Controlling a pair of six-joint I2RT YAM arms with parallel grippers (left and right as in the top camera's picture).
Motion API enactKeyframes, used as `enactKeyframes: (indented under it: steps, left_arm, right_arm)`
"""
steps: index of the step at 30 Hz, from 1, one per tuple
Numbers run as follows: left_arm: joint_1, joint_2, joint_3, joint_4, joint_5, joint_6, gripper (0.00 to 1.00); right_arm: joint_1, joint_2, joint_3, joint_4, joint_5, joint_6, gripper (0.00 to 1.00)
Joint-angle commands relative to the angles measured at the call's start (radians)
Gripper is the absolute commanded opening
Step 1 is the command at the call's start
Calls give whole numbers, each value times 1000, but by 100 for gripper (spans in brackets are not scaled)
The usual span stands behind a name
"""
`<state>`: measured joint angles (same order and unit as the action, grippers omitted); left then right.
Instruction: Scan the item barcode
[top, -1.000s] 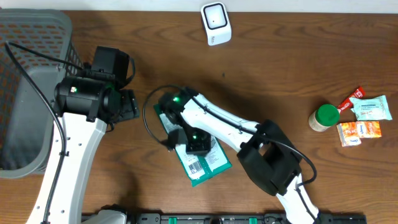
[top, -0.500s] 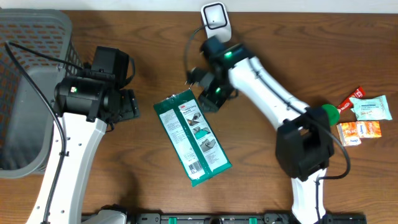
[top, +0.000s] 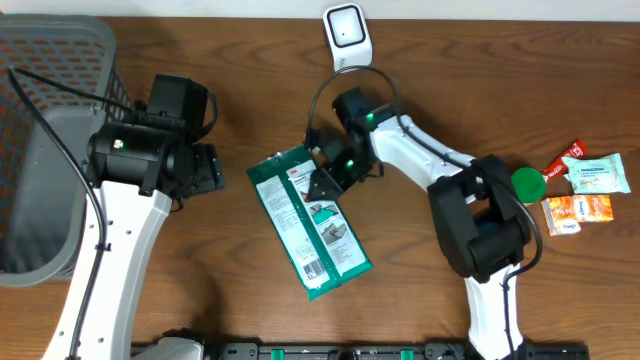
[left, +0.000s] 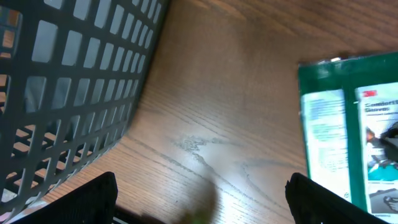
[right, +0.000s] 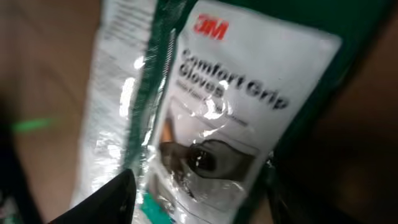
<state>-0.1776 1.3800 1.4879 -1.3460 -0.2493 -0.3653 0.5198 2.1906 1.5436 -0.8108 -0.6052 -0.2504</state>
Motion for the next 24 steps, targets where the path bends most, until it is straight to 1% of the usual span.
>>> enactKeyframes:
  steps: [1, 5, 7, 14, 20, 24]
  left_arm:
    - [2, -1, 4, -3, -6, 2, 88]
    - [2, -1, 5, -3, -6, 2, 88]
    - [2, -1, 4, -3, -6, 2, 88]
    - [2, -1, 5, -3, -6, 2, 87]
    - [2, -1, 4, -3, -6, 2, 88]
    - [2, -1, 4, -3, -6, 2, 88]
  right_arm:
    - [65, 12, -41, -12, -123, -30, 66]
    - [137, 12, -42, -45, -218, -155, 73]
    - [175, 12, -42, -64, -228, -193, 75]
    - [286, 12, -41, -144, -228, -237, 78]
    - [301, 12, -39, -240, -235, -237, 77]
    - [260, 12, -38, -237, -196, -238, 77]
